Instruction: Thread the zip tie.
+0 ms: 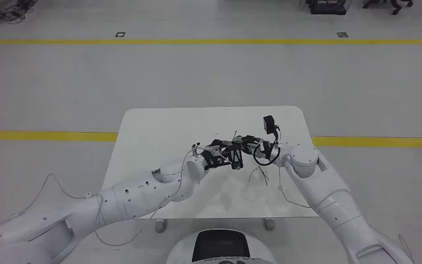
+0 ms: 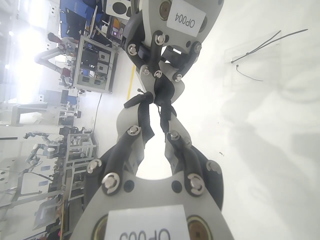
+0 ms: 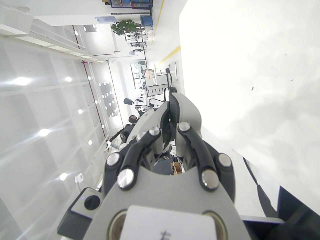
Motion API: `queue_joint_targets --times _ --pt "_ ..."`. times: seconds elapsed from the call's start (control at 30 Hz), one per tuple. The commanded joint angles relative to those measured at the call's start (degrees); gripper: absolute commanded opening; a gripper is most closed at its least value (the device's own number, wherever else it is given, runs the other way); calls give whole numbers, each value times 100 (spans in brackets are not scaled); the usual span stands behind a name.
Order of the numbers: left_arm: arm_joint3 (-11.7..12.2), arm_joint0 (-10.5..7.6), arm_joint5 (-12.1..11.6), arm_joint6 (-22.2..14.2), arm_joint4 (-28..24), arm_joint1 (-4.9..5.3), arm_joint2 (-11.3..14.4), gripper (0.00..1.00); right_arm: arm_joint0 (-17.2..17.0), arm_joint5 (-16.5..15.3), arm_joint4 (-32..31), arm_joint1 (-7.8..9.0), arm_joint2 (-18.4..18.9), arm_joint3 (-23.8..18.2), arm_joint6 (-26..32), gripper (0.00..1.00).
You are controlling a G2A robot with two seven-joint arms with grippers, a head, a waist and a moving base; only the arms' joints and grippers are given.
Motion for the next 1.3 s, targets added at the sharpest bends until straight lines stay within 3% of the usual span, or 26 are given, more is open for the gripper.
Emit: queue_joint_targets --times 0.0,0.2,0.4,0.43,0.47,0.5,0.7,0.8,1.07,1.27 --pt "4 -1 -7 3 0 -2 0 11 1 -2 1 -3 2 2 0 0" --pt "11 -3 -33 13 0 -9 0 0 -1 -8 -6 -11 8 8 11 0" --pt "20 -3 -39 33 0 -15 0 0 -4 -13 -5 -18 18 16 21 0" --pt "22 -2 -34 38 0 -15 0 0 -4 -13 -7 -19 19 17 24 8" --pt "25 1 -16 44 0 -14 0 0 -4 -11 -10 -19 21 20 28 87" --pt "34 12 34 51 0 -11 0 0 -4 -10 -10 -20 26 26 30 100" --pt "60 71 404 175 0 56 -9 0 -58 -86 -86 -2 110 20 -7 100" --pt "43 210 491 242 -195 124 -216 0 -132 -172 -158 23 220 -11 -103 100" --pt "28 517 112 665 -974 325 -859 0 -299 -487 -363 75 383 -124 -114 100" --pt "25 518 124 682 -957 330 -883 0 -299 -487 -363 75 383 -124 -114 100"
